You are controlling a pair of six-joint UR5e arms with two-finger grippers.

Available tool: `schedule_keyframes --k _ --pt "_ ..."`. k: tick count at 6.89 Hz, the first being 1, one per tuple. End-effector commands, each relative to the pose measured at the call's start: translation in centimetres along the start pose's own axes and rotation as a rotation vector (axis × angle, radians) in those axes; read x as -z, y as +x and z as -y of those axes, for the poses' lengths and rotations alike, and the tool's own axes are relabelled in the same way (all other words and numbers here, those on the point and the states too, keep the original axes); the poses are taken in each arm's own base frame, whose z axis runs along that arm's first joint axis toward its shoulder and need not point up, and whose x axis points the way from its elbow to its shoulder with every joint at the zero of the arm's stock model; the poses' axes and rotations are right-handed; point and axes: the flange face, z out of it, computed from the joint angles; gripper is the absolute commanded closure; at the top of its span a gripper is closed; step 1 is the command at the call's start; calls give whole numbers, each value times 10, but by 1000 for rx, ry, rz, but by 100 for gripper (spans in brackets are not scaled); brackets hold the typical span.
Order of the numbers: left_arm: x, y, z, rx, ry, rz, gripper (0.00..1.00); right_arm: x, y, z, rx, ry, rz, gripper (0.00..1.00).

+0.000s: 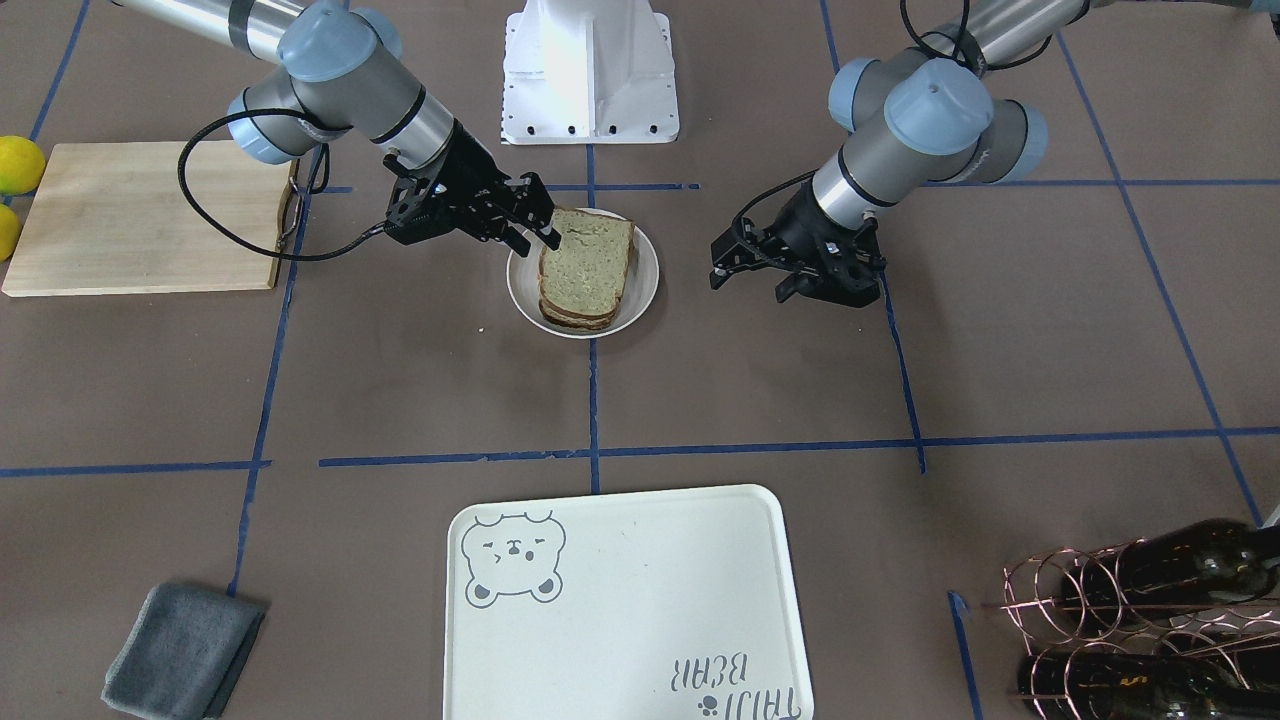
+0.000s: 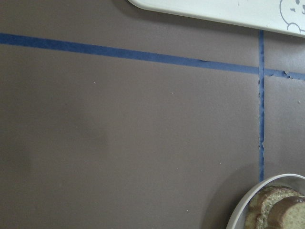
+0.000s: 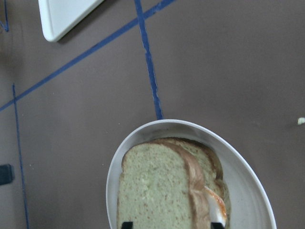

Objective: Make sandwich and place on tray
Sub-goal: 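Lay the bread on the egg toast, release with right gripper while left gripper approaches plate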

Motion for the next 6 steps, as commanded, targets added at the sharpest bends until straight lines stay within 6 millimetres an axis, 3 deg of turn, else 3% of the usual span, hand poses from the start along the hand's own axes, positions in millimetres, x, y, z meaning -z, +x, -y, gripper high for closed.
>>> schedule_keyframes --k 1,3,4,6 --pt "-45 29 -48 -47 4 15 17 50 -12 56 -42 1 -49 0" --pt "-70 46 -57 -55 -23 20 22 59 -11 70 -35 29 -76 0" --pt "-78 46 -61 -56 -35 27 26 63 -10 77 -35 41 -88 0" --pt "-86 47 -64 -58 -37 33 43 66 -10 83 -42 52 -104 0"
